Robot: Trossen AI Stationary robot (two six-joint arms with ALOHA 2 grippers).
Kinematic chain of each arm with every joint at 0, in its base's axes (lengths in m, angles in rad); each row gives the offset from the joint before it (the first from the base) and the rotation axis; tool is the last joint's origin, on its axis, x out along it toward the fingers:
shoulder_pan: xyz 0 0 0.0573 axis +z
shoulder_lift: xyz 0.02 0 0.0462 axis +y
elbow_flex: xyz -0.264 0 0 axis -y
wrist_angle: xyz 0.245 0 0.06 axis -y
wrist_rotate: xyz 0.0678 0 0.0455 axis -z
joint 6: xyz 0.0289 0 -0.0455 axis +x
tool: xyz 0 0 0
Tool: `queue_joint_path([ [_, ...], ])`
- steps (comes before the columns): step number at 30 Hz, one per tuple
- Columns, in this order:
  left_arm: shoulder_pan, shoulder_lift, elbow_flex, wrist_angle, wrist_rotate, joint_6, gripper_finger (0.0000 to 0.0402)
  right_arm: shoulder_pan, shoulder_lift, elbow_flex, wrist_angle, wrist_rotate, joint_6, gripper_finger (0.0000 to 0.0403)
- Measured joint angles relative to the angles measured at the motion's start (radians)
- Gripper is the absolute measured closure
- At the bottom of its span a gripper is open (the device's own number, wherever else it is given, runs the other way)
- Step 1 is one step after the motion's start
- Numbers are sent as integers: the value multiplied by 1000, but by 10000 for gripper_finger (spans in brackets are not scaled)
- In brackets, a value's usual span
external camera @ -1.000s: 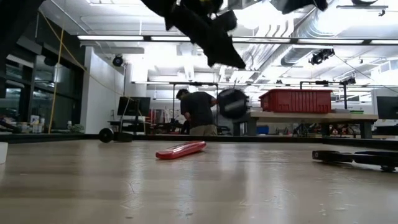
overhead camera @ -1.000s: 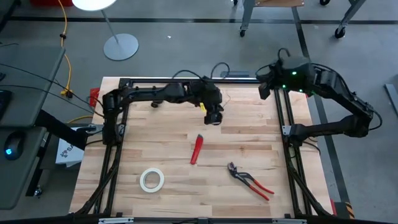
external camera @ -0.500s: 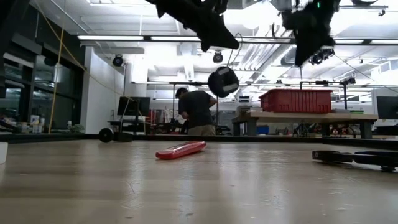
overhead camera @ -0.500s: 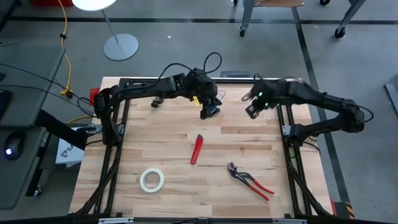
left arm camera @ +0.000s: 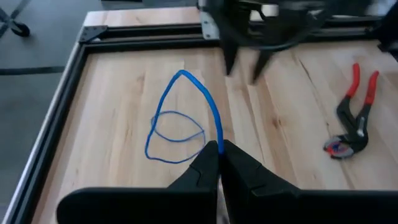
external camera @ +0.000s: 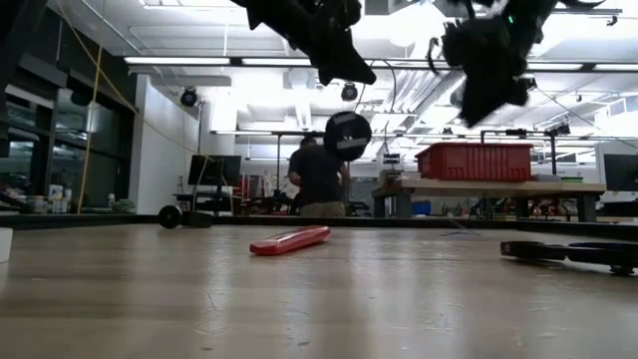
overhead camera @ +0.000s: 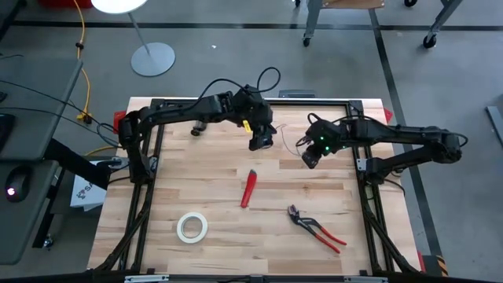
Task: Coil cords
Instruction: Uncoil the blue wire cable from the black spool
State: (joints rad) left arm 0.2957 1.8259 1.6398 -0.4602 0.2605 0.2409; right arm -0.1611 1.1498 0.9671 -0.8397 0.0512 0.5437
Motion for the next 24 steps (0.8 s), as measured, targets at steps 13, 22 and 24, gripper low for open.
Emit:
queue_joint_path([
  [13, 48, -7, 0, 46, 5, -56, 401, 29, 1, 36, 187, 32, -54, 269],
  [22, 67, -7, -22, 81, 73, -99, 401, 111, 1, 32, 176, 69, -46, 270],
  [24, 67, -8, -46, 121, 85, -135, 401, 132, 1, 22, 168, 92, -26, 270],
])
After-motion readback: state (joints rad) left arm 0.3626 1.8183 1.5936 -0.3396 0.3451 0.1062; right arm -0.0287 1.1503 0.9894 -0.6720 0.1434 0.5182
